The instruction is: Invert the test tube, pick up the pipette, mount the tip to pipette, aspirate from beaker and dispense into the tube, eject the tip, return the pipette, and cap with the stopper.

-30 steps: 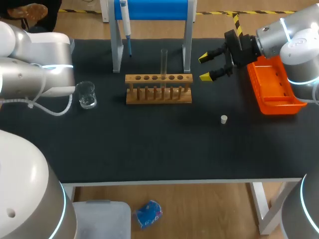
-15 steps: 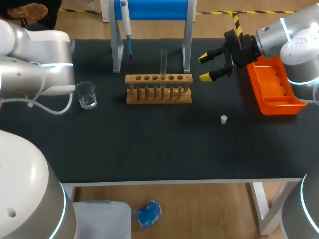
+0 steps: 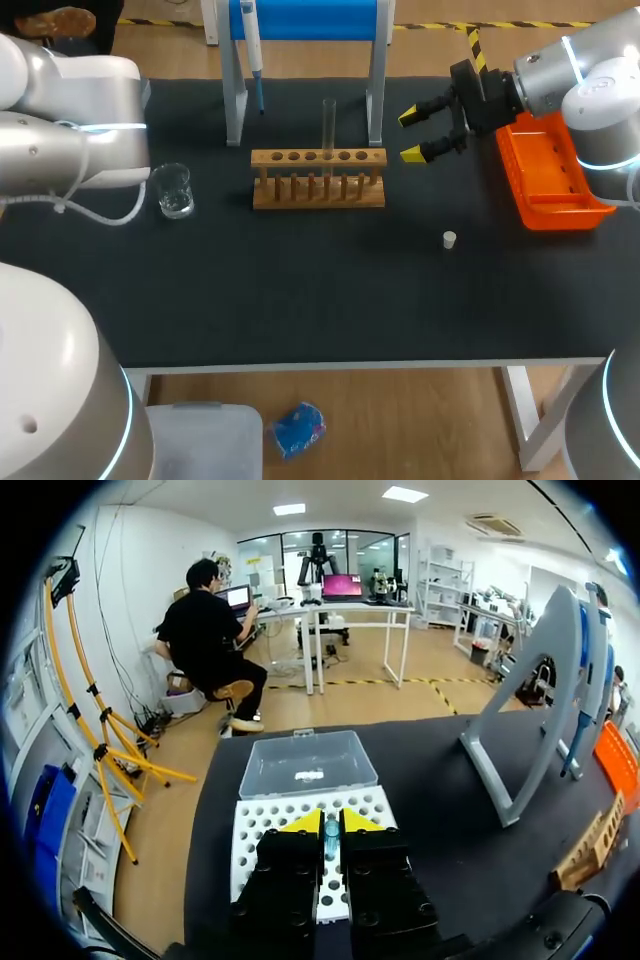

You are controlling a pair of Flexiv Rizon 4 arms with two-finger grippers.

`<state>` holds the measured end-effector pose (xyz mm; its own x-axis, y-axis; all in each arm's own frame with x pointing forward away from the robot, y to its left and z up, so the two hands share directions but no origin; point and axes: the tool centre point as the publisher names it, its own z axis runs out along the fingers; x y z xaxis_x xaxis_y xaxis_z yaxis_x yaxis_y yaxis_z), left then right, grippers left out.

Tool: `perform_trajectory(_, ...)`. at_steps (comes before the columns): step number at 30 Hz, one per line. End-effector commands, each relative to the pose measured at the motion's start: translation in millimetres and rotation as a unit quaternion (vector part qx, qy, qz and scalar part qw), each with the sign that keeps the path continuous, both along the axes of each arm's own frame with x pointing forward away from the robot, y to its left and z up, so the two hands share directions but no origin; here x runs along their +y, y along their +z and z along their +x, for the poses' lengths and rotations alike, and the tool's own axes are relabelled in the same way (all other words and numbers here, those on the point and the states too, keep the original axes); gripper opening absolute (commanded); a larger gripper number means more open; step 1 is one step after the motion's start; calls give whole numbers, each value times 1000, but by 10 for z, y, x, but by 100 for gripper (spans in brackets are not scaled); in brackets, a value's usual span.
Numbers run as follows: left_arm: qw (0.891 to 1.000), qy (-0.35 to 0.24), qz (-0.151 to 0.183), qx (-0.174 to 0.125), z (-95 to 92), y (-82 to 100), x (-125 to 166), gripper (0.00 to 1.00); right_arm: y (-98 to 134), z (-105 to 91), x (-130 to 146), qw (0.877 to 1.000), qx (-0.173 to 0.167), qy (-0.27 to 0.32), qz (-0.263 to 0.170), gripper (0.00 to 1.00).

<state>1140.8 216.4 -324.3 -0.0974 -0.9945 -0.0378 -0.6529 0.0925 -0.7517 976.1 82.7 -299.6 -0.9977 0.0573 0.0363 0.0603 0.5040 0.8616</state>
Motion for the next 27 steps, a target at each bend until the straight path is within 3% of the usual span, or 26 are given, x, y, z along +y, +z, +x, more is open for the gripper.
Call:
perform_trajectory(1,1000,-4,2,-3,-67,171,1,0,-2,1,-4,1000,0,0,0,100)
perform_trajectory(9,1000,-20,22,-5,-172,527,-63,0,-2,1,-4,1000,0,0,0,100)
perform_trajectory(14,996,-86,35,-5,-368,891,-261,0,-2,1,-4,1000,0,0,0,100)
perform_trajectory(27,996,-86,35,-5,-368,891,-261,0,-2,1,-4,1000,0,0,0,100)
